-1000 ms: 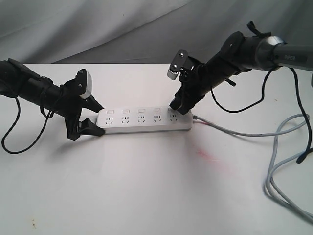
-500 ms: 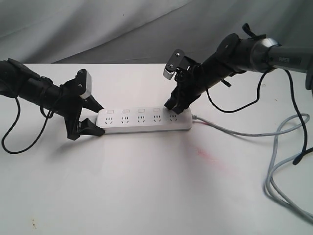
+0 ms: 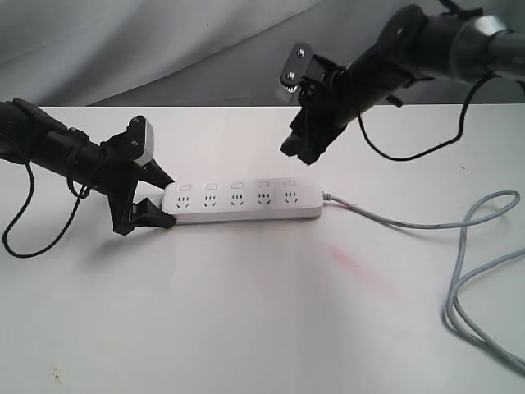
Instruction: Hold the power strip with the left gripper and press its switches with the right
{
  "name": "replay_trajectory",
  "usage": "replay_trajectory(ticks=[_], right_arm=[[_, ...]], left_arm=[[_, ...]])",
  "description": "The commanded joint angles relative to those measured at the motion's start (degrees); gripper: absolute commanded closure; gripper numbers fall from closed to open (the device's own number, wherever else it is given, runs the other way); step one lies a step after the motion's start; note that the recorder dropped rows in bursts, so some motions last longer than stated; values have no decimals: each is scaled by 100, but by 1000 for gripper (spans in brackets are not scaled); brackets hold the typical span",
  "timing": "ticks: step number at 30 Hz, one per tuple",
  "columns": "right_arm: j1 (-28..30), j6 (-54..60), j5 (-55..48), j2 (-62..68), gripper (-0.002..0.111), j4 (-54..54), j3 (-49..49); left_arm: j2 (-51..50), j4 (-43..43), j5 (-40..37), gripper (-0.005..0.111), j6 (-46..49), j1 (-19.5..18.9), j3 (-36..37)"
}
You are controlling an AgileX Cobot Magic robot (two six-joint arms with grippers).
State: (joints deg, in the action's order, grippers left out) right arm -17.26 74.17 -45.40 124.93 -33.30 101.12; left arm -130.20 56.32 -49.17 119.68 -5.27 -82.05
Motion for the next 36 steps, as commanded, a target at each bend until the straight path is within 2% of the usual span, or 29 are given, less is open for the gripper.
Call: replay_trajectory(ticks=[1, 4, 7, 13, 15, 24, 30, 33, 36], right_arm=[[-17, -371, -420, -639, 60, 133, -2], [-17, -853, -650, -1124, 60, 262, -157], [-17, -1069, -629, -1747, 62, 294, -730], [-17, -1524, -131, -3457, 69, 334, -2447], [-17, -1725, 104, -4161, 74, 334, -3053], [-17, -2376, 1319, -7031, 108, 112, -5518], [-17, -2973, 1497, -8146, 108, -56, -6450], [-17, -3555, 1414, -8401, 108, -56, -6708], [-17, -3603, 1414, -8418, 108, -56, -6780]], left_arm=[[1, 46, -9, 40, 33, -9, -21], [1, 46, -9, 40, 33, -9, -21], [1, 46, -9, 40, 33, -9, -21], [1, 46, -9, 40, 33, -9, -21], [1, 46, -9, 40, 33, -9, -21], [1, 46, -9, 40, 33, -9, -21], [1, 46, -9, 40, 33, -9, -21], [1, 46, -9, 40, 33, -9, -21], [1, 46, -9, 40, 33, -9, -21]])
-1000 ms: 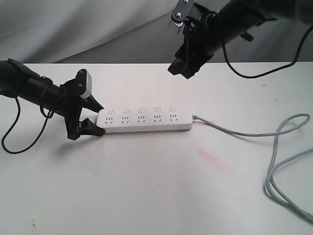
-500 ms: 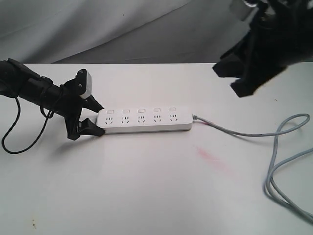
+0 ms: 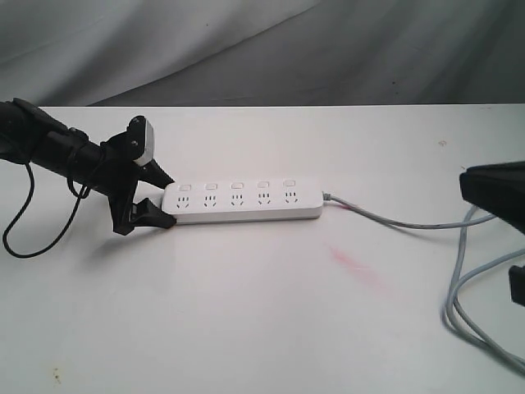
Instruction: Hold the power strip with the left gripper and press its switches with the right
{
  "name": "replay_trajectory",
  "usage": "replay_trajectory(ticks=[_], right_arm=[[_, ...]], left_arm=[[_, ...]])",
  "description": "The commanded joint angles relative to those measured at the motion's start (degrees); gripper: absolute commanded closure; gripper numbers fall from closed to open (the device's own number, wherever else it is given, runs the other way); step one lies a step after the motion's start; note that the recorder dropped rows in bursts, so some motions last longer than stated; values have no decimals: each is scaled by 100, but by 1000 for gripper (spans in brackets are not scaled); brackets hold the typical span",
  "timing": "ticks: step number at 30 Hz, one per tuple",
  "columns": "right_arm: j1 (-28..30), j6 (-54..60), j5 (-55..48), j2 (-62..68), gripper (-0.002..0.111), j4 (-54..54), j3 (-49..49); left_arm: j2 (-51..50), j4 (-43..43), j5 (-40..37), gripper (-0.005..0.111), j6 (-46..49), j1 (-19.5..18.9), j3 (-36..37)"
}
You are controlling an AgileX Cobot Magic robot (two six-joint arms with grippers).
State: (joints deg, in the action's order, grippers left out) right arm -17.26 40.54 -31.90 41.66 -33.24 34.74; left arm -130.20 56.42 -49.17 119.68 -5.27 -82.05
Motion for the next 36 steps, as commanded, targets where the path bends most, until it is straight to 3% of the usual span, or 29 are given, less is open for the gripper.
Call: replay_trajectory(ticks=[1, 12, 20, 26, 32, 36], right_arm=[[-17, -240, 64, -65, 108, -63, -143], [-17, -341, 190, -70, 108, -39, -164], [341, -397, 1350, -956, 108, -39, -722], [1285, -397, 1494, -2084, 108, -39, -1057], [2455, -397, 604, -2816, 108, -62, -1087], [2651, -397, 451, -2920, 108, -62, -1087]], left_arm=[[1, 36, -9, 40, 33, -9, -21], [1, 36, -9, 40, 33, -9, -21], [1, 39, -6, 40, 33, -9, -21], [1, 39, -6, 40, 33, -9, -21], [1, 39, -6, 40, 33, -9, -21], [1, 39, -6, 40, 33, -9, -21]])
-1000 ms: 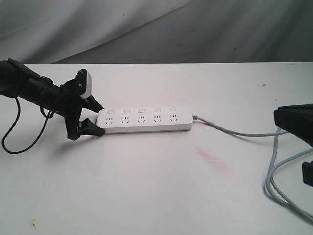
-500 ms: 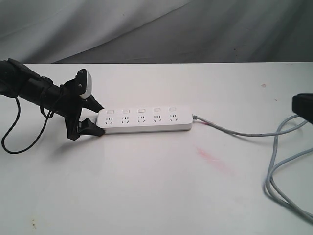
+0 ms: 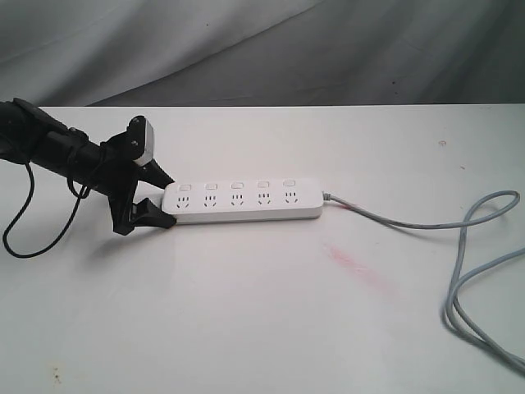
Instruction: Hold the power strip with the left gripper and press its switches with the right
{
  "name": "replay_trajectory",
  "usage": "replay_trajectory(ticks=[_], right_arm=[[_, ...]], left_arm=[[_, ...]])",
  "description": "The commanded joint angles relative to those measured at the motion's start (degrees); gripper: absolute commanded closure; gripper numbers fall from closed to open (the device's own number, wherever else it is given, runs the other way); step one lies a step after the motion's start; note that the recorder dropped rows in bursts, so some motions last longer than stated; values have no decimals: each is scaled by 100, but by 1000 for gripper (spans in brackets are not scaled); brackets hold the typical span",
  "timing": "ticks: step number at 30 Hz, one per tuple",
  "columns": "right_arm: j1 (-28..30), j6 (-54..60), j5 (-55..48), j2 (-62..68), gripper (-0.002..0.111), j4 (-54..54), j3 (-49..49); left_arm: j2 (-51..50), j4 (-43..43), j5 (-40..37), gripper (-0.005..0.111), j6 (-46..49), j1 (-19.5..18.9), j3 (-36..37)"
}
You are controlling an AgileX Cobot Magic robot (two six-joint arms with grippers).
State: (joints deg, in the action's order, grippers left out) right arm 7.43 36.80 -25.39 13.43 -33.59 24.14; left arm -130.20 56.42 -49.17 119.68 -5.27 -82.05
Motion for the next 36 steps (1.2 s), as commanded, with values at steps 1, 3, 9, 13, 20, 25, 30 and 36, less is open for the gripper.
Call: replay_trajectory(ticks=[1, 3, 9, 13, 20, 25, 30, 36], right_arm=[[182, -23, -201, -98, 108, -27, -27], [182, -192, -172, -98, 108, -4, -27], [182, -578, 703, -98, 108, 561, -417], [171, -2144, 1490, -98, 108, 2081, -932], [171, -3337, 2920, -98, 108, 2680, -1956], [161, -3389, 3122, -98, 108, 2680, -2206], [163, -3423, 2838, -670, 108, 2718, -2209], [163, -3423, 1992, -927, 108, 2523, -2400]], left_arm=[[1, 39, -6, 40, 33, -9, -21], [1, 39, -6, 40, 33, -9, -21], [1, 39, -6, 40, 33, -9, -21], [1, 39, -6, 40, 33, -9, -21], [1, 39, -6, 40, 33, -9, -21], [1, 39, -6, 40, 33, -9, -21], [1, 39, -6, 40, 33, -9, -21], [1, 39, -6, 40, 33, -9, -21]])
